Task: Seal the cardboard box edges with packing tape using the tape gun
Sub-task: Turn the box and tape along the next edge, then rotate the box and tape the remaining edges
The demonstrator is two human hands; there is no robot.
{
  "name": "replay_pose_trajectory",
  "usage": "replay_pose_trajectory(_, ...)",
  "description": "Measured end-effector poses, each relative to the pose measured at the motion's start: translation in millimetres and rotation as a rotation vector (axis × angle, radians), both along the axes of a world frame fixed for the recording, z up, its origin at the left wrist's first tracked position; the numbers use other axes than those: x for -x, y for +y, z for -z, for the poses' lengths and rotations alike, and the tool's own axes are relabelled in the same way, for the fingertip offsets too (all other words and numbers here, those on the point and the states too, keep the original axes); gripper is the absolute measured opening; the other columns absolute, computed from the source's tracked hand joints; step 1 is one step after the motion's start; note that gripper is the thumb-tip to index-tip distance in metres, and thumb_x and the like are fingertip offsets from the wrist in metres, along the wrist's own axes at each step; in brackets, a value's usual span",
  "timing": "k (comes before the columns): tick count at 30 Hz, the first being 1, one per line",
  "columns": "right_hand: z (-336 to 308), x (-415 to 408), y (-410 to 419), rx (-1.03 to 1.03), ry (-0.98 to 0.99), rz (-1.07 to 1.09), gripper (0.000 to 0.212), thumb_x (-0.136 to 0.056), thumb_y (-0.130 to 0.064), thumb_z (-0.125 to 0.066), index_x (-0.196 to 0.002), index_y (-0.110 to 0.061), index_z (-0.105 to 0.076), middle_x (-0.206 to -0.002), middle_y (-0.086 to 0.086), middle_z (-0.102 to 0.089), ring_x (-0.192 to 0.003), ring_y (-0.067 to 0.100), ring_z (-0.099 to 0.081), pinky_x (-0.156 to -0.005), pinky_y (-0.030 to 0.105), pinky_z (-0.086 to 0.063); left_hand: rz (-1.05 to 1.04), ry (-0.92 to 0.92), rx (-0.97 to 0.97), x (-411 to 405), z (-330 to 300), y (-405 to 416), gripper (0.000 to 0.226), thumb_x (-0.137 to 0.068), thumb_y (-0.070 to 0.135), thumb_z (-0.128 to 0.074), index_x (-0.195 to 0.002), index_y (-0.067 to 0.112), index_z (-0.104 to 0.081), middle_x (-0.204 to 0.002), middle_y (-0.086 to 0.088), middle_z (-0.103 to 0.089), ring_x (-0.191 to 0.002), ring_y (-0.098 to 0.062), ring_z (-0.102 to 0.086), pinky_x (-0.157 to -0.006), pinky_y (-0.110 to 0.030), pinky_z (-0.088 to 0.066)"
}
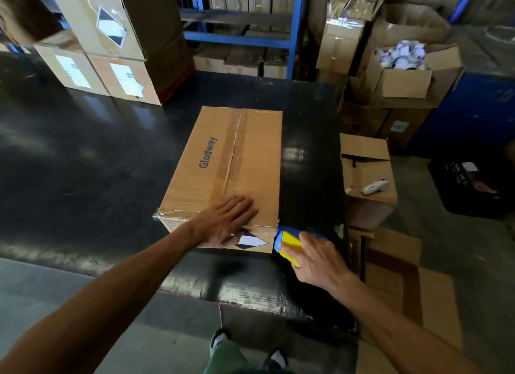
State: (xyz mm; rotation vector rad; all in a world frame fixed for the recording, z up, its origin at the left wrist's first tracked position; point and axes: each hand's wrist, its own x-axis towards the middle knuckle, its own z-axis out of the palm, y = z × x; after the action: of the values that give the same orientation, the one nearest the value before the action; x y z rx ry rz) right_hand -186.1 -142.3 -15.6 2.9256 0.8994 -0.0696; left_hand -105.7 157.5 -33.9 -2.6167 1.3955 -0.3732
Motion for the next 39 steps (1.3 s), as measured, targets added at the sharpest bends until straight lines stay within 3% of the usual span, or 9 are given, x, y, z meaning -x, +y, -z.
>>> replay_pose_trajectory(4, -7.6, -7.6, -14.5, -0.042, 0.013, 0.078, 0.062, -0.051, -0.036, -0.085, -0.112, -0.033, -0.071, -0.082, 0.012, -0.056, -0.056, 0.031, -0.059, -0.045, 0.034, -0.047, -0.035, 0.062, 0.082, 9.2, 3.3, -67.1, 0.065, -0.103, 0.048, -0.041, -0.155, 0.010, -0.033, -0.160, -0.020, -0.030, -0.150, -0.034, -0.026, -0.123, -0.053, -0.017)
replay_pose_trajectory(11, -26.2, -25.3, -47.6, -0.098, -0.024, 0.255, 0.061, -0.053, -0.036, -0.084, -0.113, -0.035, -0.071, -0.080, 0.011, -0.053, -0.057, 0.033, -0.061, -0.043, 0.034, -0.046, -0.202, 0.088, 0.232, 8.2, 13.2, -101.7, 0.044, -0.092, 0.038, -0.045, -0.118, 0.011, -0.068, -0.157, -0.017, -0.037, -0.146, -0.029, -0.036, -0.119, -0.054, -0.027)
replay_pose_trajectory(14, -26.1, -24.4, -44.7, -0.156, -0.025, 0.311, 0.058, -0.057, -0.038, -0.082, -0.114, -0.039, -0.070, -0.078, 0.007, -0.052, -0.057, 0.031, -0.061, -0.044, 0.034, -0.046, -0.502, 0.244, 0.205, 6.8, -1.1, -113.6, 0.084, -0.086, 0.056, -0.036, -0.154, 0.006, -0.034, -0.165, -0.021, -0.005, -0.154, -0.034, -0.007, -0.122, -0.058, -0.006)
replay_pose_trajectory(17, -34.4, -24.8, -37.4, -0.240, -0.027, 0.379, 0.057, -0.068, -0.044, -0.075, -0.124, -0.046, -0.063, -0.083, 0.004, -0.050, -0.068, 0.031, -0.063, -0.054, 0.036, -0.050, -0.775, 0.377, 0.170, 4.7, -10.7, -118.2, 0.105, -0.085, 0.067, -0.031, -0.156, 0.000, 0.009, -0.161, -0.025, 0.021, -0.150, -0.039, 0.020, -0.121, -0.058, 0.009)
replay_pose_trajectory(23, -53.7, -45.8, -27.0, -0.595, 0.059, 0.608, 0.061, -0.069, -0.068, -0.052, -0.129, -0.054, -0.052, -0.081, -0.002, -0.052, -0.078, 0.023, -0.059, -0.069, 0.040, -0.052, -0.718, 0.491, 0.078, 11.9, -24.3, -103.4, 0.097, -0.096, 0.061, -0.033, -0.155, -0.002, 0.012, -0.162, -0.025, 0.020, -0.150, -0.038, 0.020, -0.121, -0.057, 0.008)
replay_pose_trajectory(27, -70.8, -68.4, -6.4, -0.916, 0.225, 0.772, 0.055, -0.060, -0.068, -0.062, -0.115, -0.064, -0.056, -0.100, -0.011, -0.070, -0.091, 0.015, -0.064, -0.086, 0.040, -0.053, -0.548, 0.540, 0.167, 17.2, -26.0, -38.3, 0.104, -0.089, 0.062, -0.053, -0.159, 0.004, -0.001, -0.167, -0.015, 0.006, -0.154, -0.030, 0.009, -0.123, -0.043, 0.012)
replay_pose_trajectory(31, -90.7, -84.1, 33.2, -1.094, 0.315, 0.840, 0.050, -0.069, -0.049, -0.076, -0.119, -0.049, -0.066, -0.116, -0.015, -0.068, -0.097, 0.010, -0.060, -0.083, 0.027, -0.048, -0.706, 0.524, 0.400, 14.3, -37.3, -3.8, 0.116, -0.066, 0.098, -0.035, -0.147, 0.016, -0.030, -0.153, -0.008, -0.029, -0.146, -0.032, -0.023, -0.123, -0.055, 0.003)
replay_pose_trajectory(35, -106.9, -93.5, 71.7, -1.115, 0.317, 0.815, 0.052, -0.070, -0.047, -0.078, -0.121, -0.044, -0.066, -0.115, -0.014, -0.066, -0.097, 0.010, -0.058, -0.083, 0.026, -0.047, -0.977, 0.616, 0.266, 8.4, -25.7, -12.8, 0.139, -0.061, 0.098, -0.044, -0.158, 0.012, 0.005, -0.164, -0.021, 0.019, -0.149, -0.043, 0.021, -0.114, -0.063, 0.021)
replay_pose_trajectory(39, -116.1, -99.2, 99.9, -1.131, 0.314, 0.823, 0.050, -0.071, -0.044, -0.079, -0.120, -0.041, -0.068, -0.116, -0.016, -0.066, -0.095, 0.007, -0.056, -0.082, 0.023, -0.045, -0.865, 0.697, 0.150, -0.7, -38.7, 11.2, 0.136, -0.068, 0.086, -0.059, -0.158, 0.011, 0.010, -0.162, -0.023, 0.022, -0.147, -0.046, 0.023, -0.112, -0.068, 0.016)
